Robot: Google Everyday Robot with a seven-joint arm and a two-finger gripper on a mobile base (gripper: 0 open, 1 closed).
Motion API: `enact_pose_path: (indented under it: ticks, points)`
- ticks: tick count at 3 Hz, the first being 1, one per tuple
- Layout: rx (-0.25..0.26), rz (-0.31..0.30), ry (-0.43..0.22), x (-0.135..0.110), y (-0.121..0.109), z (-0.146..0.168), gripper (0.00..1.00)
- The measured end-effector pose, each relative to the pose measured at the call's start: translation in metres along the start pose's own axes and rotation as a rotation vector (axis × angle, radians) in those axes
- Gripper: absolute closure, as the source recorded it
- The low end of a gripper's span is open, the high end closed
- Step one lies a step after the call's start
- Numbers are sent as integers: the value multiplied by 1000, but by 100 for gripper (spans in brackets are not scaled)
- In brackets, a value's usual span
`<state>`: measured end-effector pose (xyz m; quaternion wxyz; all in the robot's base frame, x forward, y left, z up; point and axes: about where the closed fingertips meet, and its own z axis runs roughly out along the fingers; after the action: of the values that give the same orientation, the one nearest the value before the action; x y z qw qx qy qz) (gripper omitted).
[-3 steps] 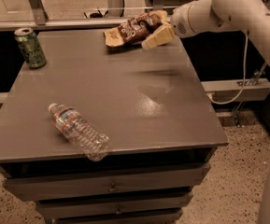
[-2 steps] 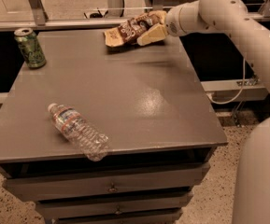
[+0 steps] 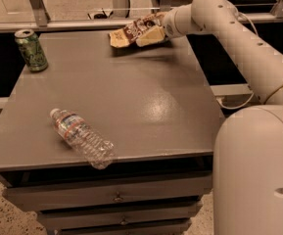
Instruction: Move brown chip bag near water bottle
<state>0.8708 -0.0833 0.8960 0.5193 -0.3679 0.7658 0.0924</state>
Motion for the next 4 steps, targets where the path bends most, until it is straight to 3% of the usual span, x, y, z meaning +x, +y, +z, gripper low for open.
enact_pose_path:
  ticks: [1,3,4]
  points:
    - [-9,-6,14,2,2,14,16]
    - [-12,-46,14,3,6,17,78]
    - [-13,-60,-9,-2,10,5,99]
